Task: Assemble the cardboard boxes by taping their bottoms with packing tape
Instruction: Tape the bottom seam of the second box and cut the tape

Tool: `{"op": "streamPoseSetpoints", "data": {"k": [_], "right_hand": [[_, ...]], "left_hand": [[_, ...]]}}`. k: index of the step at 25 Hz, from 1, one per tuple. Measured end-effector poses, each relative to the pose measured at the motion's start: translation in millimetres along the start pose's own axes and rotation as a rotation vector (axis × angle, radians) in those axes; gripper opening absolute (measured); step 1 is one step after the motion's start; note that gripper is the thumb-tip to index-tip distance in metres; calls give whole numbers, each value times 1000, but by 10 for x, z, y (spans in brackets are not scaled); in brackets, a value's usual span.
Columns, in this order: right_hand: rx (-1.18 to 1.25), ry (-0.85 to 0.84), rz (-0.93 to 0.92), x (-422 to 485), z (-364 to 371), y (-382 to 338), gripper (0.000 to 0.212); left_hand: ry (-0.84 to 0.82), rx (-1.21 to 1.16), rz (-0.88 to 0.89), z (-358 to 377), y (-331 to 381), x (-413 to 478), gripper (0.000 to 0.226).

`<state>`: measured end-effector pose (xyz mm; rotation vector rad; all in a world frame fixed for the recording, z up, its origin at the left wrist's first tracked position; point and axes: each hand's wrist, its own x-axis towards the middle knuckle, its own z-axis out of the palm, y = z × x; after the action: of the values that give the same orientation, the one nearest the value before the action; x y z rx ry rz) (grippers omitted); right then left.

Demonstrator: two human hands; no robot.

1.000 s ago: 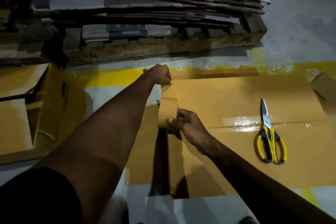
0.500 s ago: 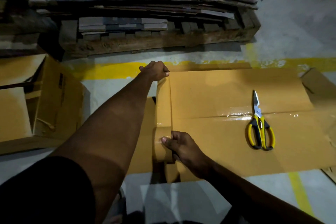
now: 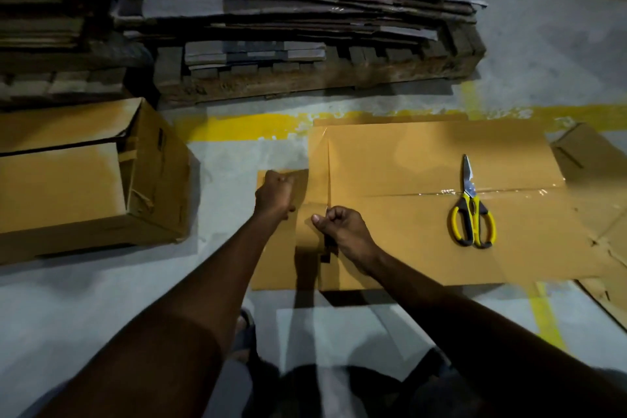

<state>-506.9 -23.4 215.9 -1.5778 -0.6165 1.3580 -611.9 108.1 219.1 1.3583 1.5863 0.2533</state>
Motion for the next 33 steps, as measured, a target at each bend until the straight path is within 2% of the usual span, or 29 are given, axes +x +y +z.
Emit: {"op": "streamPoseSetpoints", "data": {"k": [1, 3, 5, 7, 9, 10, 12, 14, 15, 19, 23, 27, 33], "right_hand": [[-44, 12, -22, 18, -7, 4, 29], [-139, 14, -74, 4, -10, 7, 28], [-260, 28, -137, -35, -25, 12, 28], [-422, 29, -170, -120, -133, 28, 27], [-600, -34, -164, -256, -330, 74, 42], [-766, -96, -181, -323, -450, 111, 58], [-1302, -264, -328, -429, -684, 289, 87], [-1714, -384, -433, -494, -813, 531, 97], [-1776, -381, -444, -495, -854, 626, 96], [-1786, -307, -385, -329, -838, 605, 97], [-1715, -283, -330, -90, -736, 513, 95], [-1677, -290, -320, -27, -743, 537, 96], [-1676, -310, -295, -25, -731, 526, 97]], "left_hand": [[-55, -58, -96, -6, -73, -216, 30], [-191, -170, -170, 19, -258, -619, 32], [-263, -216, -89, 51, -372, -864, 27], [-262, -150, 53, 74, -423, -1001, 12], [-237, -87, 141, 91, -456, -1028, 13], [-225, -64, 152, 93, -478, -1017, 17], [-219, -33, 137, 109, -566, -1015, 26], [-217, -23, 126, 117, -650, -1014, 29], [-212, -19, 142, 124, -662, -1022, 28], [-170, -107, 197, 139, -511, -959, 25], [-155, -87, 264, 85, -276, -788, 17], [-152, -75, 201, 111, -365, -854, 22], [-100, -79, 224, 5, -484, -961, 17]]}}
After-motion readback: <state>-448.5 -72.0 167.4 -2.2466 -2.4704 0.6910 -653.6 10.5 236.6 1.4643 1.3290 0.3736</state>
